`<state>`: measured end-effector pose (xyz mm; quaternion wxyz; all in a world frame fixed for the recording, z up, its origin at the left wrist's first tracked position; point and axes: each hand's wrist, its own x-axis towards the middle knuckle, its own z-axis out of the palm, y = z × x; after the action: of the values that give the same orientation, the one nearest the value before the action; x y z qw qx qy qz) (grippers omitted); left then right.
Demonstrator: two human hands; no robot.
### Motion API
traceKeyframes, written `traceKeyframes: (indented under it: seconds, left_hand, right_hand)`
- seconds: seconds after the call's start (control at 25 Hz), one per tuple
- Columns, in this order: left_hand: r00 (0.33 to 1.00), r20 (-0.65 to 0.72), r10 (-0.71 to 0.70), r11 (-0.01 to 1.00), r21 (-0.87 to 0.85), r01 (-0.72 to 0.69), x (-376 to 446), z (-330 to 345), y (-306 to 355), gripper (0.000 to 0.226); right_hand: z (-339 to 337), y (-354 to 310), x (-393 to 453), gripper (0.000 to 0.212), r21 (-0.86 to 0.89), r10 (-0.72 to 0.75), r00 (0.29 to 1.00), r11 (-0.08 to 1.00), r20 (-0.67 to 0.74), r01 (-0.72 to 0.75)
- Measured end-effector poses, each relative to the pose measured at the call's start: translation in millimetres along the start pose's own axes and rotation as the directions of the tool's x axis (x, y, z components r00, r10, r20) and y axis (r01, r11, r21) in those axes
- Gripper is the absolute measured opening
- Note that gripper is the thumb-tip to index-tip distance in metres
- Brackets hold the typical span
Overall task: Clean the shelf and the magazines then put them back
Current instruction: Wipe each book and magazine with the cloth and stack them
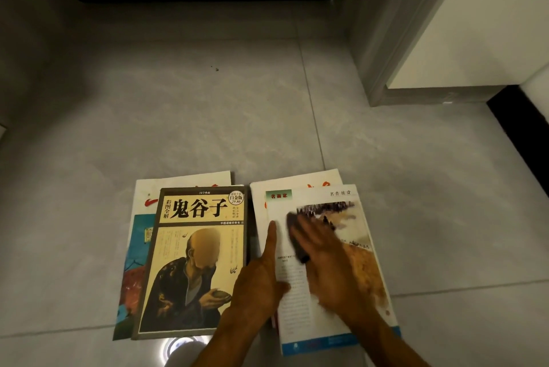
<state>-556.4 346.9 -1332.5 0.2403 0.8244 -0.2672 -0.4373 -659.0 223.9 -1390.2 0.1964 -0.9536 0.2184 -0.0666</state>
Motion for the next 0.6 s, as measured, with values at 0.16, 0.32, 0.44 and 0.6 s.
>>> traceKeyframes:
  seconds: [0.16, 0.32, 0.44, 0.6]
  left_hand:
    - [0.998, 0.059, -0.004, 0.992, 0.123, -0.004, -1, -9, 7, 0.103]
    - [0.997, 0.075, -0.032, 0.946, 0.325, 0.006, 0, -12, 16, 0.1]
    - [0.999, 0.036, -0.024, 0.91, 0.415, 0.007, 0, -17, 21, 0.082]
    - [0.998, 0.054, 0.013, 0.849, 0.526, -0.039, 7, -27, 22, 0.075]
  right_hand:
    - [-14, 22, -29, 0.072, -0.169, -0.367, 0.926, 0.91, 0.09, 0.378]
    - [-25, 44, -17, 0.058, -0.004, 0.16, 0.978, 0.987, -0.134, -0.162]
    - [3, -2, -43, 0.059, -0.089, -0.04, 0.999, 0.995, -0.024, 0.038]
    - [-8, -8, -65, 0.063, -0.185, -0.45, 0.878, 0.86, 0.165, 0.476]
